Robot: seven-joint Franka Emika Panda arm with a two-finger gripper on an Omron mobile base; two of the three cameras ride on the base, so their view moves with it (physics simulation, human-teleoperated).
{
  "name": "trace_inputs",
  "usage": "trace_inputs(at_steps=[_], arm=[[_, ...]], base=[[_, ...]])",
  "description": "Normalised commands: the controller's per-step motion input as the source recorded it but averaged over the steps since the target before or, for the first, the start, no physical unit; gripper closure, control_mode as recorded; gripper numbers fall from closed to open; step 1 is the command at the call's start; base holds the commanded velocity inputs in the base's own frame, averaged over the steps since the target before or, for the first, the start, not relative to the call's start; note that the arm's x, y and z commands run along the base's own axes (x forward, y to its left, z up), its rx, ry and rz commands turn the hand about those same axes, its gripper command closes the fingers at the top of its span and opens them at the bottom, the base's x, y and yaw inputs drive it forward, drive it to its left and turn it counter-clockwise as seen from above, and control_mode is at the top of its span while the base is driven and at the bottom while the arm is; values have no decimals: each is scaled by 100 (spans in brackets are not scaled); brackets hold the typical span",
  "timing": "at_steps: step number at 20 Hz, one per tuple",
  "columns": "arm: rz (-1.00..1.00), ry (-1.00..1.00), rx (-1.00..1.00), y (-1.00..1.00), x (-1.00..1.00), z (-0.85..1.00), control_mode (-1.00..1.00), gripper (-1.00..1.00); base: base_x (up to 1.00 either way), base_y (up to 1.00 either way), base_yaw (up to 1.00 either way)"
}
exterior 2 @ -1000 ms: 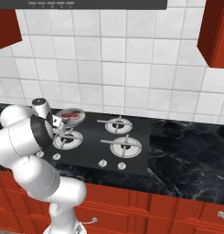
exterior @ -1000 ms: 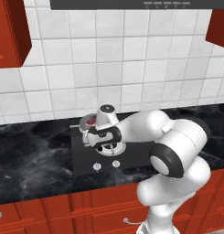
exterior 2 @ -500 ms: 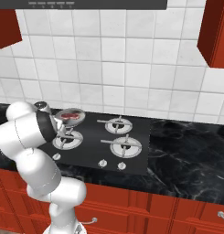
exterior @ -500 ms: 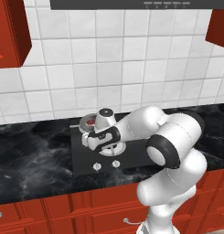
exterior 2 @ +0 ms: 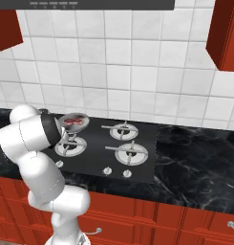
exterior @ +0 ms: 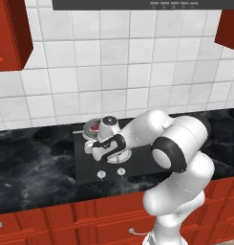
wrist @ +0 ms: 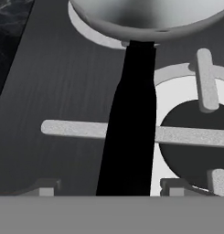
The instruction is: Pick up the pan with the steak in it and place it on the dining table. Then place the steak on the plate.
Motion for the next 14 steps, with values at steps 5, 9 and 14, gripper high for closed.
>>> trace_inputs(at_steps=[5,9,14], arm=[[0,-1,0,0,0,6,-100,100],[-2,-9,0,1,0,38,-100,100],[-1,-14,0,0,-5,57,-100,100]], base=[[0,0,0],[0,0,0],[0,0,0]])
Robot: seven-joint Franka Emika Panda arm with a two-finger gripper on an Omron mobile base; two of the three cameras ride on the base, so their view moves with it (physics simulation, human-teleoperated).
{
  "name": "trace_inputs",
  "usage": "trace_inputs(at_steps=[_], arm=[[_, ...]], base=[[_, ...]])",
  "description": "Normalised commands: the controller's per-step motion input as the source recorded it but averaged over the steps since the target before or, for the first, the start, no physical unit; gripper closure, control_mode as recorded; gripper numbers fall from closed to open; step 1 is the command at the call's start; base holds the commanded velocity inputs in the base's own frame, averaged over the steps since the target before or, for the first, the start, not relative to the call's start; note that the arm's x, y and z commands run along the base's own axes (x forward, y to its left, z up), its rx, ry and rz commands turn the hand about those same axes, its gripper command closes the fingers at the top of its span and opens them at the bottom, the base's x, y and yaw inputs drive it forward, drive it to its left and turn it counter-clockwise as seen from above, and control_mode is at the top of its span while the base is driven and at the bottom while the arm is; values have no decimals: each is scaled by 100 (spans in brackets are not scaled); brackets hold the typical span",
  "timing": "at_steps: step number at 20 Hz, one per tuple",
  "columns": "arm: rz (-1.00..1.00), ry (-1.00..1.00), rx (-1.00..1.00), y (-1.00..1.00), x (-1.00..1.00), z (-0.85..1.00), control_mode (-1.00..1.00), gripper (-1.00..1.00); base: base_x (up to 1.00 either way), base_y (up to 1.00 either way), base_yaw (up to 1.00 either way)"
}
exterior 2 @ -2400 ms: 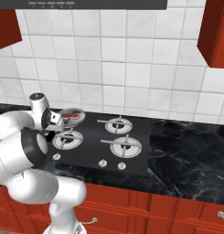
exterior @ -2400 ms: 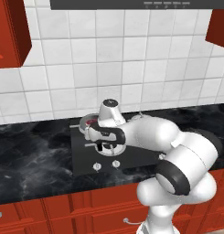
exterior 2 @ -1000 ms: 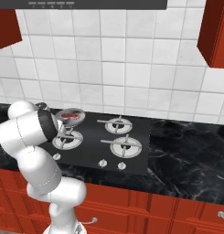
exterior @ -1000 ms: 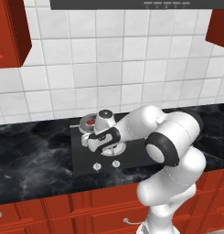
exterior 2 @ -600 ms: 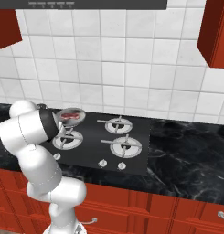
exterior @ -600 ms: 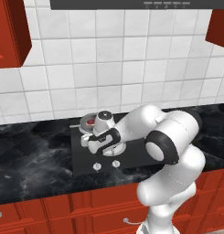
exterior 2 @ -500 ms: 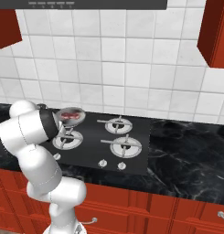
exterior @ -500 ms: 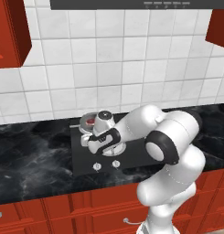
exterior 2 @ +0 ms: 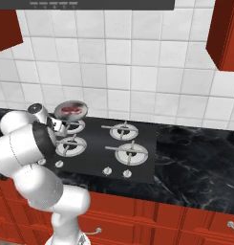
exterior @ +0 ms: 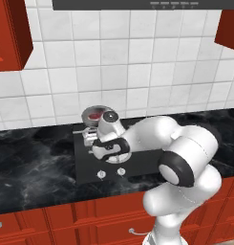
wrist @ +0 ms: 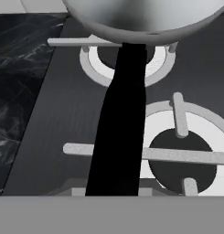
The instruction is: Pick up the pan with the steak in it and place it on the dining table. Then place the steak on the plate.
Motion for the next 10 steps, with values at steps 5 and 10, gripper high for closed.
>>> trace_inputs(at_steps=[5,10], arm=[[0,-8,0,-12,-23,69,-100,100],[0,-1,0,-29,-40,76,-100,100]], base=[[0,0,0],[0,0,0]])
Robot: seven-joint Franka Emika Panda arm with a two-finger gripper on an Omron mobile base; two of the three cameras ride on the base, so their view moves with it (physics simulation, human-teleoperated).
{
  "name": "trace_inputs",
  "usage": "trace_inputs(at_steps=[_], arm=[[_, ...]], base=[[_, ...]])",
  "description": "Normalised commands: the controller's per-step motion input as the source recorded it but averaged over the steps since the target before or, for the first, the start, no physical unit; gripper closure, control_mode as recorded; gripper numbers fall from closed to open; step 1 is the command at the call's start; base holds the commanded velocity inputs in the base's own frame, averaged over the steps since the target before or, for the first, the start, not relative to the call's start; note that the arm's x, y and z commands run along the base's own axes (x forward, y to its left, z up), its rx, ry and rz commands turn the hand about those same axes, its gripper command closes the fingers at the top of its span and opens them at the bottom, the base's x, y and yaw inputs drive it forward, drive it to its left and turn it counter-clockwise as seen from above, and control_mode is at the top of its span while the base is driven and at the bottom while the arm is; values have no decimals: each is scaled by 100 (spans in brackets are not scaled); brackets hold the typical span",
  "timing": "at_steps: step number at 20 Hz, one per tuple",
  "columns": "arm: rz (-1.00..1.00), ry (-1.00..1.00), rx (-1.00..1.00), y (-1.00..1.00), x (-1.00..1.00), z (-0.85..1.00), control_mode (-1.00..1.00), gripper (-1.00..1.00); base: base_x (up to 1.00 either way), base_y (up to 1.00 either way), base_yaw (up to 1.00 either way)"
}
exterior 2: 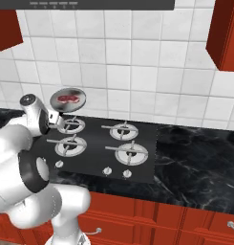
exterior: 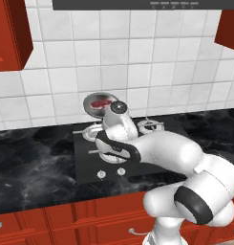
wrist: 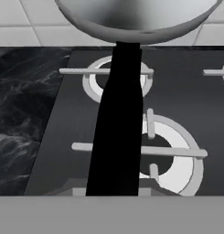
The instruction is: Pick up the pan with the steak in it and place it on the dining table. Then place the steak on the plate.
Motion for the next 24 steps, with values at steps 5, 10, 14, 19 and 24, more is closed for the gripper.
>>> trace_inputs(at_steps=[5,10,14,19,24], arm=[[0,0,-1,-37,-51,78,-100,100],[0,0,-2,-44,-66,71,-100,100],[0,0,-4,-51,-77,59,-100,100],[0,0,-8,-49,-84,53,-100,100],[0,8,-12,-40,-85,32,-100,100]], base=[[0,0,0],[0,0,0],[0,0,0],[0,0,0],[0,0,0]])
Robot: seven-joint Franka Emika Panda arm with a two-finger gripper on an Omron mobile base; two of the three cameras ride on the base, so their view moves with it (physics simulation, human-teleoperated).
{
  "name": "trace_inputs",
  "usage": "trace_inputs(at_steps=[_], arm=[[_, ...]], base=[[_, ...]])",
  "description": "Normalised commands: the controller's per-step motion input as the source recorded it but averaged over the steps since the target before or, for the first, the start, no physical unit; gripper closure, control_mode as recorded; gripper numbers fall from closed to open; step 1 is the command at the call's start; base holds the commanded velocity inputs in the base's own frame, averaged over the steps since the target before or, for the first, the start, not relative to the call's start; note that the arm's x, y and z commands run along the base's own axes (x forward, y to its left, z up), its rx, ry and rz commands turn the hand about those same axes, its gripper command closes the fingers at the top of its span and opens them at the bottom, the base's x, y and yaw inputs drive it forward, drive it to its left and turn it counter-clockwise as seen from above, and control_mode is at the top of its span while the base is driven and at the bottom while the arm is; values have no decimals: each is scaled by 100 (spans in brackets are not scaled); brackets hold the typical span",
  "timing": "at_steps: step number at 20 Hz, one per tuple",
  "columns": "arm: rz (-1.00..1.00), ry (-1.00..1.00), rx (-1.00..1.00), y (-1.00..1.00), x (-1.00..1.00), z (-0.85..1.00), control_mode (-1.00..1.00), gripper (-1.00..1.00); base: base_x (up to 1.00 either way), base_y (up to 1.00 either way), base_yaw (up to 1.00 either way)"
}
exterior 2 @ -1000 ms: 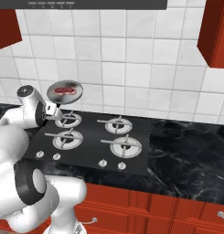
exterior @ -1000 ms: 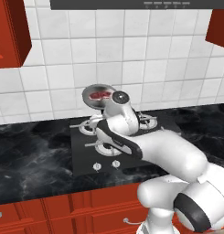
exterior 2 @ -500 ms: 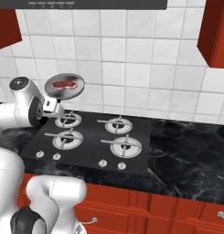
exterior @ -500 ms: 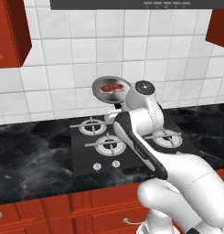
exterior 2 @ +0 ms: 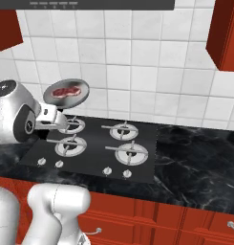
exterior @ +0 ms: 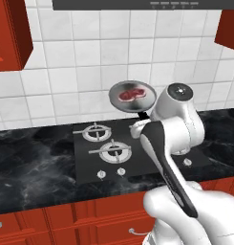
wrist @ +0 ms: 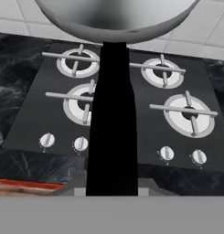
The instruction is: Pick up the pan with the steak in it and place it on the dining table. Then place the steak on the plate.
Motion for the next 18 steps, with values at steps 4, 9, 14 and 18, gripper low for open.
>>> trace_inputs(at_steps=[4,9,14,18], arm=[[0,11,-11,-36,-88,23,-100,100],[1,12,-1,-33,-83,19,-100,100],[5,9,7,-34,-78,16,-100,100],[7,-2,16,-13,-51,14,-100,100]], base=[[0,0,0],[0,0,0],[0,0,0],[0,0,0]])
